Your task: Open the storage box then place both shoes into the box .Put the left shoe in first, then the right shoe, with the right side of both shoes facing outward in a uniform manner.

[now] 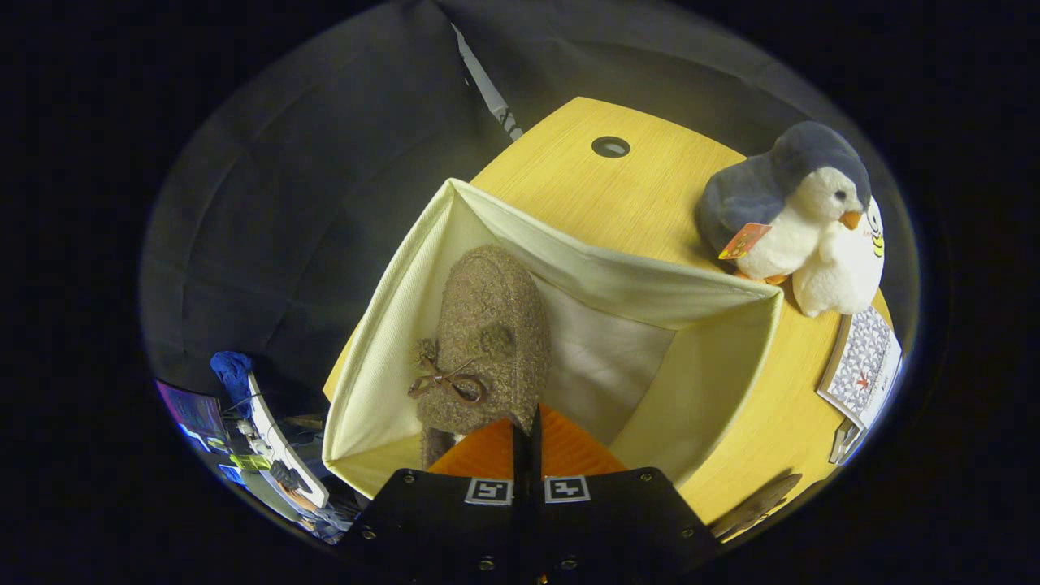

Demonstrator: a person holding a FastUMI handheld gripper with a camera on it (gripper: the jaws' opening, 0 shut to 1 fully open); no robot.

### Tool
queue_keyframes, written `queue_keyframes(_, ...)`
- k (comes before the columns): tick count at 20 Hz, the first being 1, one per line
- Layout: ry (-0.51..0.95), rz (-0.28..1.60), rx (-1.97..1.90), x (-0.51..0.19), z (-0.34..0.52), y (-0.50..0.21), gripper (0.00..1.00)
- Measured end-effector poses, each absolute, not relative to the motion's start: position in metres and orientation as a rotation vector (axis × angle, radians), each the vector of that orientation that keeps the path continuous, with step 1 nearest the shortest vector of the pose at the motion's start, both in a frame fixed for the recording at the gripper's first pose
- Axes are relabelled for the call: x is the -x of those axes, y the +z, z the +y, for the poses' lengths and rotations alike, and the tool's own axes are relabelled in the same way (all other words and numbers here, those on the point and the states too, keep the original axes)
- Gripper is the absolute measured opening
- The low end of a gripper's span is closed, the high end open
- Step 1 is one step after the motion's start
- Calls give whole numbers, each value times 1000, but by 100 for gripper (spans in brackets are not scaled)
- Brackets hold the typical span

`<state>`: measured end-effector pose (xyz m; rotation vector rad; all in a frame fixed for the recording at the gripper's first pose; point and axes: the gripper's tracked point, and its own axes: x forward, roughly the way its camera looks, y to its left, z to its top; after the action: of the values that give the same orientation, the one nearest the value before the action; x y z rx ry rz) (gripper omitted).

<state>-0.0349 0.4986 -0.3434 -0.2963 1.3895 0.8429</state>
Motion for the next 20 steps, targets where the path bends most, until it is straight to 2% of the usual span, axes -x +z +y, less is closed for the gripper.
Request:
queue_keyframes(4,840,1408,300,39,499,-347,0)
queue_keyframes(6,883,1401,200,44,512,-344,11)
queue_keyframes(10,913,1287,179,33,497,-308,85)
queue_keyframes(20,842,1164,20,13,390,-221,86)
